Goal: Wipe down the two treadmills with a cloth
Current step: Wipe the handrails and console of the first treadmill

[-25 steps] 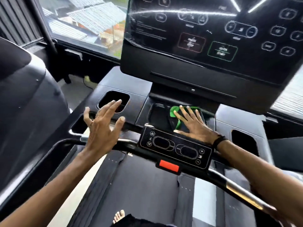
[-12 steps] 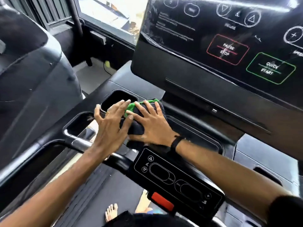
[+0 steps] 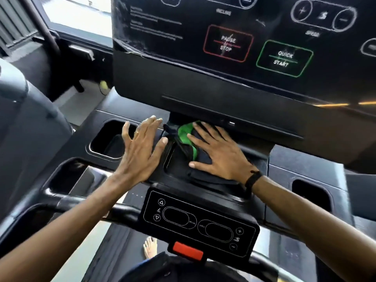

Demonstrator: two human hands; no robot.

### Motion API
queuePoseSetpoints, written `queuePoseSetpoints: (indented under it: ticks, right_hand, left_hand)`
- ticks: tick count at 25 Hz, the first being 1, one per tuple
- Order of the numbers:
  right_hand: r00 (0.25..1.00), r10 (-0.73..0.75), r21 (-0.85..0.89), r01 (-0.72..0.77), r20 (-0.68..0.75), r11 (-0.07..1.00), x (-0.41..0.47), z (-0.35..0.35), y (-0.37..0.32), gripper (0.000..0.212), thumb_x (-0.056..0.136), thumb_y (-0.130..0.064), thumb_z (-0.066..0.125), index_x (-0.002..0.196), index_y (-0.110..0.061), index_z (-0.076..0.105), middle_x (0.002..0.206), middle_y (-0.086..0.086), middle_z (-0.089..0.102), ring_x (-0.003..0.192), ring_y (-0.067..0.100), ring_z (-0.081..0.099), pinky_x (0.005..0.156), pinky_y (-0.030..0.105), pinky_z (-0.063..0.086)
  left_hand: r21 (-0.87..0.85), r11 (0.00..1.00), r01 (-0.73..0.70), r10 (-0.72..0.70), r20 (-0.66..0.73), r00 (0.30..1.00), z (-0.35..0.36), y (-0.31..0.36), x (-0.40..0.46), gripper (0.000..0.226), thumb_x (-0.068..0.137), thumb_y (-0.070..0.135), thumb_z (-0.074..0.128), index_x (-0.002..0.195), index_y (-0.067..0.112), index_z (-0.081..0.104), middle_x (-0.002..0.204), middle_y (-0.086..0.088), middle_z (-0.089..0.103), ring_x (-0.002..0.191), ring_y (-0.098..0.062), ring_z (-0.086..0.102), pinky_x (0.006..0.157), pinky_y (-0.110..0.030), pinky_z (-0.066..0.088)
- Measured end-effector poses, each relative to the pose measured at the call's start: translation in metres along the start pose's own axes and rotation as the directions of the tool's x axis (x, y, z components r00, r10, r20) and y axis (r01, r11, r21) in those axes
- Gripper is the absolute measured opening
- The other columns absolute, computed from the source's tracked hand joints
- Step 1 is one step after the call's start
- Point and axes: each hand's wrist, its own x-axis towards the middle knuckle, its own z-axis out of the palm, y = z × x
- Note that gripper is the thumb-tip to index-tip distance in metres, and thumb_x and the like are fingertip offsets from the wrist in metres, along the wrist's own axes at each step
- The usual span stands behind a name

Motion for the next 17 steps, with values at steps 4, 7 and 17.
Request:
queuePoseSetpoints:
  ticks: [4,7,17]
  right_hand:
    - [0.973,0.23,-0.047,-0.229,0.012,0.972,-0.058,-0.006,0.017,0.083,0.092,-0.08,0.026,0.156,-0.028,0.029,0.166,-0.002,0.017,0.15,0.022,0.021,0.122,0.045,0.017]
    - [0.934,0.357,-0.014,-0.357,0.029,0.934,-0.074,-0.004,0.013,0.085,0.091,-0.08,0.022,0.156,-0.025,0.03,0.165,0.001,0.02,0.152,0.025,0.017,0.124,0.048,0.01]
    - [0.986,-0.16,0.12,0.153,0.055,0.981,0.076,0.003,-0.055,0.086,0.088,-0.079,0.037,0.154,-0.024,0.033,0.165,0.002,0.021,0.154,0.023,0.007,0.125,0.045,0.001]
  left_hand:
    - [0.001,0.999,-0.043,0.043,0.003,0.999,-0.007,-0.011,0.0,0.051,0.099,0.047,0.03,0.138,0.019,0.049,0.152,-0.004,0.041,0.141,-0.014,0.036,0.117,-0.037,-0.014]
    - [-0.018,1.0,-0.013,0.012,-0.031,0.999,-0.019,-0.023,-0.003,0.05,0.099,0.046,0.032,0.135,0.018,0.053,0.151,-0.005,0.043,0.141,-0.016,0.038,0.117,-0.036,-0.014]
    - [-0.07,0.994,0.087,-0.093,-0.087,0.992,-0.035,-0.054,-0.022,0.053,0.098,0.048,0.032,0.131,0.016,0.058,0.15,-0.004,0.046,0.14,-0.017,0.042,0.117,-0.035,-0.016]
